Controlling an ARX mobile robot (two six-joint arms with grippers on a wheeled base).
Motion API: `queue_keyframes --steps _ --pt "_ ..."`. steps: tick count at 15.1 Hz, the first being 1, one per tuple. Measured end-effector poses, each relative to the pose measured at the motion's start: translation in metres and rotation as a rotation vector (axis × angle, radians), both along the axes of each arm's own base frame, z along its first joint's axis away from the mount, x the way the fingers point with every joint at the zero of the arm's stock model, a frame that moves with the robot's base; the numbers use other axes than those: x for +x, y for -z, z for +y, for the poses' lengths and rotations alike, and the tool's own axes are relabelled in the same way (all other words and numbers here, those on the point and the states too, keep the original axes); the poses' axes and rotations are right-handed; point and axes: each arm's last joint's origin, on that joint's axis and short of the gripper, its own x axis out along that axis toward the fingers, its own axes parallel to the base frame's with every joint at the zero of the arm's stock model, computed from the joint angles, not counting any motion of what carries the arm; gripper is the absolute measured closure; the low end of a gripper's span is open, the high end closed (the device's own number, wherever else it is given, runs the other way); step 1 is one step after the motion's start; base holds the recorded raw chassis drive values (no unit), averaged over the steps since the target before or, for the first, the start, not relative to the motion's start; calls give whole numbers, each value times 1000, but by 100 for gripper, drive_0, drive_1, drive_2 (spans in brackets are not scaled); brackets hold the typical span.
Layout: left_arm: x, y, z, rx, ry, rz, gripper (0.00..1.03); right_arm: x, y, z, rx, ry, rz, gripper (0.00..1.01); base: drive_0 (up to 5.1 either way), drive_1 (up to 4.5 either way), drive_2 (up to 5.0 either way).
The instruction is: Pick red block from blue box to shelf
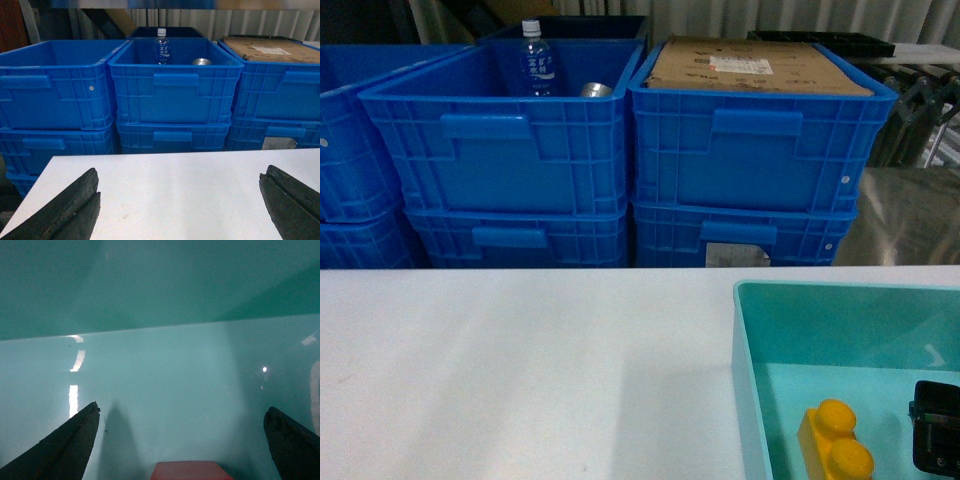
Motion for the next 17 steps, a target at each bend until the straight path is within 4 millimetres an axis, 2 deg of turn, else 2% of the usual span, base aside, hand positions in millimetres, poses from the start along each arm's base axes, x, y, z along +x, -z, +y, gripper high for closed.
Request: queue_keyframes --steps 1,3,4,5,6,7,9,10,12,15,17 --pt "0 0 0 0 0 0 5 2 1 0 -3 2 -1 3 0 0 0" --pt "0 0 0 0 0 0 5 6 2 0 -5 3 -8 21 0 0 0" --pt "0 0 0 0 0 0 5 8 3 0 -4 2 -8 43 0 0 0" --pt "0 0 0 0 0 0 5 9 1 0 -6 -20 -40 73 0 0 0" --pt "0 0 0 0 0 0 5 5 -16 2 -85 -86 -110 74 0 0 0" --pt "0 0 0 0 0 0 5 3 -28 0 -82 -119 -115 74 0 0 0" --pt "0 0 0 0 0 0 5 -5 -79 -10 -53 -223 -189 74 0 0 0" --pt "0 0 0 0 0 0 5 -15 -107 -19 -37 -265 -221 74 0 0 0" --pt "0 0 0 0 0 0 5 -39 -145 -34 -26 -311 -272 74 0 0 0" --pt "0 0 0 0 0 0 5 -72 -176 -47 -42 -309 -369 74 0 0 0" --pt "0 0 0 0 0 0 5 -80 -181 -48 -38 -313 -388 74 0 0 0"
